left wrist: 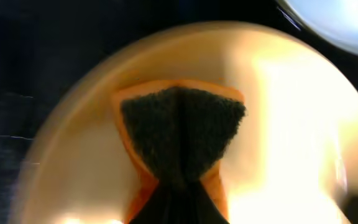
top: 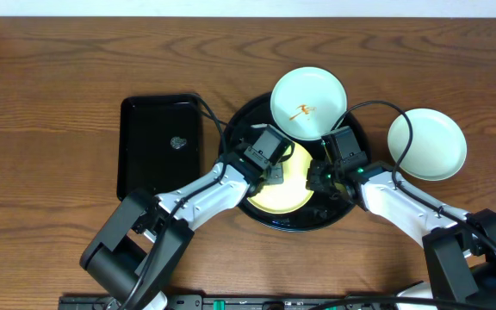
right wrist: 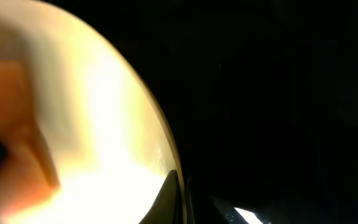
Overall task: Clean dirty plates on tray and stack at the side
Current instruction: 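Hold the yellow plate with the right gripper and wipe it with sponge, then return the sponge to the small black tray with the left gripper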
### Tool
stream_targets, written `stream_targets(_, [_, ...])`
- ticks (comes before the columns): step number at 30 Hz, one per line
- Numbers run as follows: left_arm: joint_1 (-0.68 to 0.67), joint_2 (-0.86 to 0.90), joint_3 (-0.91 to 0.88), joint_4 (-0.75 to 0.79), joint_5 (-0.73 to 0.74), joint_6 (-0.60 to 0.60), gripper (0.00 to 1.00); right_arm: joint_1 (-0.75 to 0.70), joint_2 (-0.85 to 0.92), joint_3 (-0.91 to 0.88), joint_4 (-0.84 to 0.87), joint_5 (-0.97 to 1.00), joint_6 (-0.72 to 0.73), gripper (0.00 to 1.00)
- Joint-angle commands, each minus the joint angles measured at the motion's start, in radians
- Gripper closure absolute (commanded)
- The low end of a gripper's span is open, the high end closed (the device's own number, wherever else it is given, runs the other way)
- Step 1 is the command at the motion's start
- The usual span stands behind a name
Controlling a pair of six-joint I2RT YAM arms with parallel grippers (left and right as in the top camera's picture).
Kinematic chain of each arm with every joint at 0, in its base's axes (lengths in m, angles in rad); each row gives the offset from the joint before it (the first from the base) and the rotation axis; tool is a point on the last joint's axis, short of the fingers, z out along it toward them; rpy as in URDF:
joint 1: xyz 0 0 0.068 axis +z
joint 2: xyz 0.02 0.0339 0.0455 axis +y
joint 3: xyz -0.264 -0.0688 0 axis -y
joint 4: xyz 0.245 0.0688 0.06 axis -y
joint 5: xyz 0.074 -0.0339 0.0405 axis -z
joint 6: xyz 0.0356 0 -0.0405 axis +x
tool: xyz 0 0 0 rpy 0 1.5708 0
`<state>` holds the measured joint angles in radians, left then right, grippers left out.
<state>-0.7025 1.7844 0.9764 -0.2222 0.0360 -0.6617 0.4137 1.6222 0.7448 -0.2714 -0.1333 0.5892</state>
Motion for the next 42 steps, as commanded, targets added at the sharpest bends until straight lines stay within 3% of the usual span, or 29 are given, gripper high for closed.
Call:
stream_targets(1, [-0.041, 0.019, 0.008, -0.021, 0.309, 0.100, 0.92, 0.009, 0.013, -0.001, -0.001, 0.005, 0.009, 0.99])
stream_targets(6, [-0.066, 0.019, 0.008, -0.003, 0.281, 0.149, 0.92, 0.013, 0.013, -0.001, -0.001, 0.005, 0.009, 0.99])
stream_targets(13, [-0.014, 0.019, 0.008, -0.006, -0.111, 0.059, 0.92, 0.013, 0.013, -0.001, -0.002, 0.005, 0.009, 0.99])
stream_targets(16, [0.037, 0.019, 0.008, -0.001, -0.177, 0.055, 0.92, 0.013, 0.013, -0.001, -0.002, 0.005, 0.009, 0.99])
stream_targets(26, [0.163, -0.106, 0.011, -0.008, -0.123, 0.126, 0.92, 0.013, 0.012, -0.001, 0.000, 0.006, 0.006, 0.99])
stream_targets(34, [0.238, -0.308, 0.010, -0.134, -0.100, 0.126, 0.92, 0.013, -0.024, 0.014, 0.018, 0.040, -0.104, 0.99])
stream_targets(40, [0.393, -0.313, 0.009, -0.218, -0.094, 0.129, 0.92, 0.013, -0.130, 0.032, 0.018, 0.143, -0.213, 0.99])
stream_targets(42, [0.454, -0.301, 0.007, -0.215, -0.064, 0.201, 0.92, 0.013, -0.174, 0.032, 0.019, 0.169, -0.258, 0.99])
